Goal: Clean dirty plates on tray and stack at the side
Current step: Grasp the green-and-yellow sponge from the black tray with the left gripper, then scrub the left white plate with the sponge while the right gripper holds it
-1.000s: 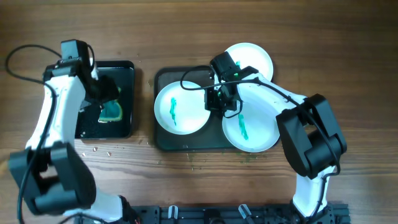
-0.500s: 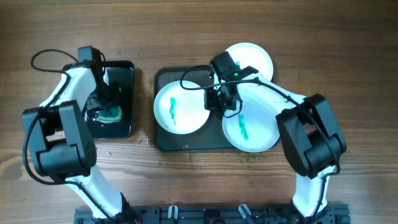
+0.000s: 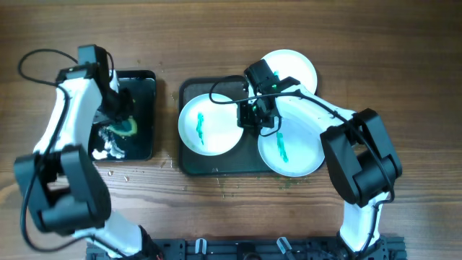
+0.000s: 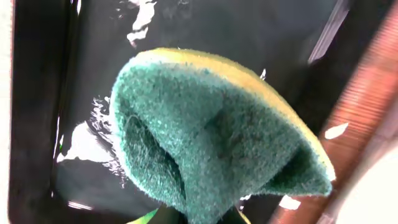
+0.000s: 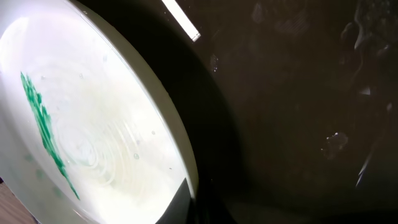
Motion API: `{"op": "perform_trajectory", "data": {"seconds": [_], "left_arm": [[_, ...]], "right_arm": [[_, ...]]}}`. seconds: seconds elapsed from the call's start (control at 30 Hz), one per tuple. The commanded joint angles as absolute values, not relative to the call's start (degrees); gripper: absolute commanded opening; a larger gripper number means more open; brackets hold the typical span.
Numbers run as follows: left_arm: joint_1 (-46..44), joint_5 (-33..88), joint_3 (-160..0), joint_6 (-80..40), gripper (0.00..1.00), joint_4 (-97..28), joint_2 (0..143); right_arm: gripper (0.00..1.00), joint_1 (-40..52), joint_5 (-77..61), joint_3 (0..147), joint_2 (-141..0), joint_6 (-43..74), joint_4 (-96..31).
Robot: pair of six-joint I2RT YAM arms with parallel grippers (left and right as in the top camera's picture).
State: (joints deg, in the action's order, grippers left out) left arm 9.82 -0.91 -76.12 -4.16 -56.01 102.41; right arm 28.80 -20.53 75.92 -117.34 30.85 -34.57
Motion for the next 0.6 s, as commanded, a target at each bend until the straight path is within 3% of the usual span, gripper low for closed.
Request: {"op": "perform_trajectory", "data": {"seconds": [0.0, 0.13, 0.33, 0.57], "left_arm": [[9.13, 9.02, -77.3, -4.95, 0.04, -58.59, 100.09], [4.36, 18.81, -77.19, -6.55, 0.04, -58.72, 100.09], [-11.05, 19.0, -69.63, -20.86, 0.04, -47.07, 100.95], [-18.81, 7.38, -68.07, -30.89, 0.04, -38.98, 110.1]], "right_arm": [[0.04, 28.97, -22.55, 77.03, -118.61, 31.68, -33.71], [0.04, 28.97, -23.03, 77.03, -118.61, 31.66, -33.65], [0.04, 28.97, -23.22, 77.03, -118.61, 31.46, -33.91], [0.04, 28.97, -23.66, 77.03, -118.61, 30.89, -34.57]]}}
